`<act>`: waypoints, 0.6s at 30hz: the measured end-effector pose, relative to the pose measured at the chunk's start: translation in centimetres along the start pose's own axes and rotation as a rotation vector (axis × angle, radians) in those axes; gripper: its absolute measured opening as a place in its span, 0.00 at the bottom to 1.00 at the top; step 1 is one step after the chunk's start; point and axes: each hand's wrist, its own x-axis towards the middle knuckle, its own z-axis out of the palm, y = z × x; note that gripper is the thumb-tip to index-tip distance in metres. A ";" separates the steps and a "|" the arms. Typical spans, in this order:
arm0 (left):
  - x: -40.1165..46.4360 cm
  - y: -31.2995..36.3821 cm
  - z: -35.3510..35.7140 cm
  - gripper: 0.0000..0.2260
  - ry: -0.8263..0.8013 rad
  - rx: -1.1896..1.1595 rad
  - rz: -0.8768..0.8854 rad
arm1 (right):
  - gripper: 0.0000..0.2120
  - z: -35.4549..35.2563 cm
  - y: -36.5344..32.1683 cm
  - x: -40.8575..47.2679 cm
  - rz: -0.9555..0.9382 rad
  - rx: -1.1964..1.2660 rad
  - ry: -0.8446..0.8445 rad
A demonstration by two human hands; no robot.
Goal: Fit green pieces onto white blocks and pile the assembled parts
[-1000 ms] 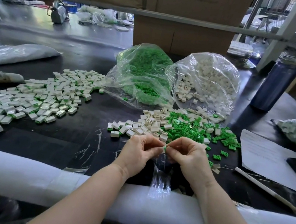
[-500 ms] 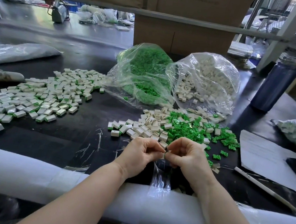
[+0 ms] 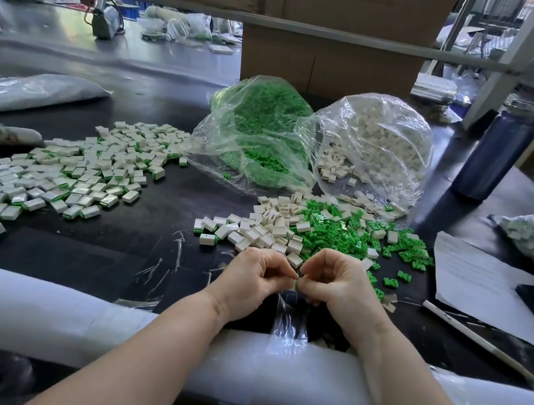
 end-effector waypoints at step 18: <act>0.2 -0.3 0.5 0.11 0.079 0.028 0.049 | 0.05 0.2 -0.1 0.2 -0.007 0.119 0.124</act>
